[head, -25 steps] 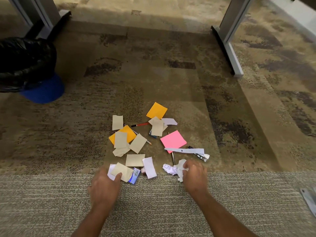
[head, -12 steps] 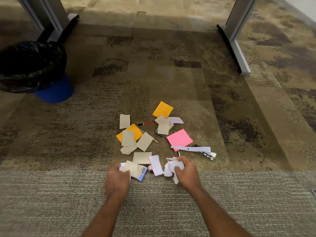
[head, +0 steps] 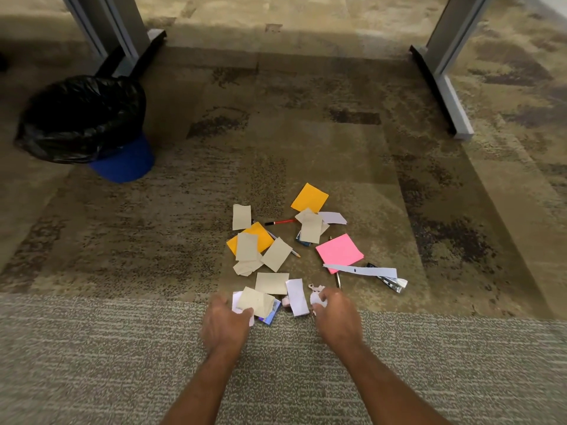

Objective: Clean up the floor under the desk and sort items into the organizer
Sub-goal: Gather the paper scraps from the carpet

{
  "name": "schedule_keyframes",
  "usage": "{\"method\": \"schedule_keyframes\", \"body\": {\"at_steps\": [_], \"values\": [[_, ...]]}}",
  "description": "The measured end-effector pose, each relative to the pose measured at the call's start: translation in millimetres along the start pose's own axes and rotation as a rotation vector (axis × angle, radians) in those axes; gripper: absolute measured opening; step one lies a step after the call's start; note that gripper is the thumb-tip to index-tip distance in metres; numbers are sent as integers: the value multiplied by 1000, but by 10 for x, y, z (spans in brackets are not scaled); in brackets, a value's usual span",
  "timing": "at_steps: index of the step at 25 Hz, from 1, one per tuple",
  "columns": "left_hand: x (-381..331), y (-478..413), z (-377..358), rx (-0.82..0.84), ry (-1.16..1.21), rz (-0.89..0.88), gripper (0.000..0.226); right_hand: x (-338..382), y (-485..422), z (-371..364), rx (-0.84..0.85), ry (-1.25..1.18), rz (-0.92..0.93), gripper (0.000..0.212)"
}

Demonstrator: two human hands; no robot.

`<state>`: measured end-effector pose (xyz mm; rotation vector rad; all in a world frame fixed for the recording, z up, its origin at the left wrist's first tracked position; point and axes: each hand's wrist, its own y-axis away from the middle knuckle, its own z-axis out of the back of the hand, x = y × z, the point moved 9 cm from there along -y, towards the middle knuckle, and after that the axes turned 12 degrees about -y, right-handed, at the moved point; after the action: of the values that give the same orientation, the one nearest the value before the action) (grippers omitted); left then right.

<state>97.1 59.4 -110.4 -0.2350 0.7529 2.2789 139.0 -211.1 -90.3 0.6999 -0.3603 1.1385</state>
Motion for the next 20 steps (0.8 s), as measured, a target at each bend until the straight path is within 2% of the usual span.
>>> {"method": "schedule_keyframes", "body": {"at_steps": [2, 5, 8, 9, 11, 13, 14, 16, 18, 20], "values": [[3, -6, -30, 25, -11, 24, 45, -93, 0, 79, -74, -195, -112, 15], [32, -20, -29, 10, 2, 45, 27, -152, -47, 120, -108, -462, -180, 5], [29, 5, -27, 0, 24, 46, 21, -69, -114, -74, 65, -757, -219, 8], [22, 21, -29, -2, 45, 46, 21, 1, -105, -147, 127, -752, -203, 7], [13, 53, -43, 3, 68, 46, 26, 114, -77, -269, 174, -573, -127, 6], [29, 57, -86, 18, 71, 44, 30, 205, -44, -296, 102, -323, -34, 12], [41, 54, -106, 24, 78, 45, 29, 246, -25, -296, 67, -275, -5, 14], [68, 46, -116, 33, 130, 66, 24, 269, -21, -361, 67, -318, -19, 8], [89, 38, -101, 36, 196, 93, 23, 248, -29, -448, 104, -376, -79, 20], [99, 47, -87, 39, 231, 113, 29, 258, 5, -446, 80, -348, -91, 22]]}}
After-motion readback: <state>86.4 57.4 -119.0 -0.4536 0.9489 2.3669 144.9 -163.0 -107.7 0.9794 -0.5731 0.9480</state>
